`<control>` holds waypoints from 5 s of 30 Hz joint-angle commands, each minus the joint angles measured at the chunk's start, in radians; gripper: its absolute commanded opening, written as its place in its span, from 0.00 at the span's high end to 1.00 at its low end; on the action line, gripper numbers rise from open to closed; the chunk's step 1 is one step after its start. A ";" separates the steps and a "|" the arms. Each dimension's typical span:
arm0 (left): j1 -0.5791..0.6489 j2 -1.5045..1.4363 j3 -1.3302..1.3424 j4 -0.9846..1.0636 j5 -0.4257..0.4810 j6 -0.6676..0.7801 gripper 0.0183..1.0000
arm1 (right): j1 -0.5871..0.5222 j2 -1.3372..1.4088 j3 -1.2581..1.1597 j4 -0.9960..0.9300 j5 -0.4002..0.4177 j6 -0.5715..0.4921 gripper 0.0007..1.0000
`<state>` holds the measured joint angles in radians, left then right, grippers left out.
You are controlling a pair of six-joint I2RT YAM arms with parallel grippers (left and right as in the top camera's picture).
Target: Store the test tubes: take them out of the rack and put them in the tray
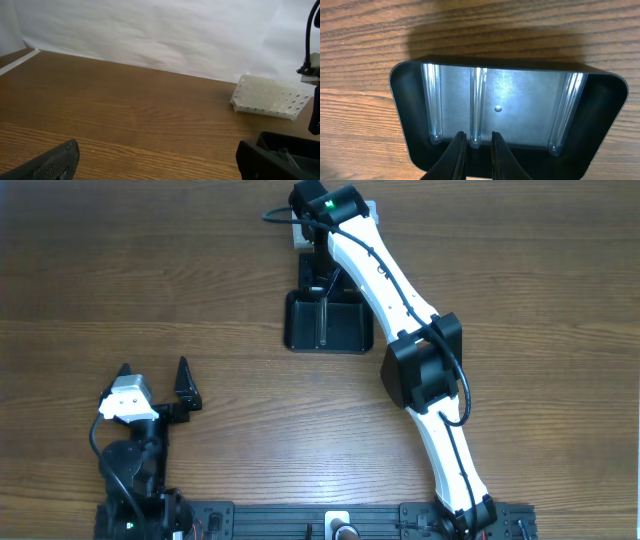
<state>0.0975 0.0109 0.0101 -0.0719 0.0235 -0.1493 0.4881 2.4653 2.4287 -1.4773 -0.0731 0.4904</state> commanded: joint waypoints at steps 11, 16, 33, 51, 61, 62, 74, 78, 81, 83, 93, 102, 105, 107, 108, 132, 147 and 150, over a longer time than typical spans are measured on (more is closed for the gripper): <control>-0.004 -0.006 -0.004 -0.005 0.010 0.015 0.00 | -0.023 -0.025 -0.072 0.037 0.071 0.003 0.99; -0.004 -0.006 -0.004 -0.005 0.010 0.015 0.00 | -0.030 -0.025 -0.134 0.089 0.071 0.003 0.99; -0.004 -0.006 -0.004 -0.005 0.010 0.015 0.00 | -0.036 -0.025 -0.251 0.197 0.071 0.003 0.99; -0.004 -0.006 -0.004 -0.005 0.010 0.015 0.00 | -0.037 -0.038 -0.201 0.196 0.066 0.002 0.66; -0.004 -0.006 -0.004 -0.005 0.010 0.015 0.00 | -0.038 -0.116 0.127 -0.045 0.068 -0.138 0.52; -0.004 -0.006 -0.004 -0.005 0.010 0.015 0.00 | -0.038 -0.122 0.146 -0.060 0.071 -0.158 0.49; -0.004 -0.006 -0.004 -0.005 0.010 0.015 0.00 | -0.064 -0.318 0.205 -0.142 0.175 -0.410 0.01; -0.004 -0.006 -0.004 -0.005 0.010 0.015 0.00 | -0.077 -0.401 0.204 -0.214 0.227 -0.410 0.01; -0.004 -0.006 -0.004 -0.005 0.010 0.015 0.00 | -0.086 -0.467 0.185 -0.221 0.232 -0.410 0.01; -0.004 -0.006 -0.004 -0.005 0.010 0.015 0.00 | -0.094 -0.513 0.166 -0.221 0.240 -0.410 0.01; -0.004 -0.006 -0.004 -0.005 0.010 0.015 0.00 | -0.101 -0.755 -0.113 -0.220 0.240 -0.410 0.01; -0.004 -0.006 -0.004 -0.005 0.010 0.015 0.00 | -0.124 -1.068 -0.602 -0.056 0.291 -0.410 0.01; -0.004 -0.006 -0.004 -0.005 0.010 0.015 0.00 | -0.138 -1.198 -0.821 0.125 0.292 -0.412 0.01; -0.004 -0.006 -0.004 -0.005 0.010 0.015 0.00 | -0.145 -1.280 -0.972 0.264 0.292 -0.441 0.01; -0.004 -0.006 -0.004 -0.005 0.010 0.015 0.00 | -0.147 -1.316 -1.042 0.334 0.292 -0.459 0.01; -0.004 -0.006 -0.004 -0.005 0.010 0.015 0.00 | -0.327 -1.538 -2.143 2.121 0.291 -0.566 0.01; -0.004 -0.006 -0.004 -0.005 0.010 0.015 0.00 | -0.448 -1.955 -2.423 1.945 0.284 -0.566 0.01; -0.004 -0.006 -0.004 -0.005 0.010 0.015 0.00 | -0.448 -2.045 -2.423 1.818 0.284 -0.566 0.01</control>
<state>0.0975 0.0109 0.0101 -0.0719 0.0235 -0.1490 0.0479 0.4866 0.0105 0.3939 0.2131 -0.0792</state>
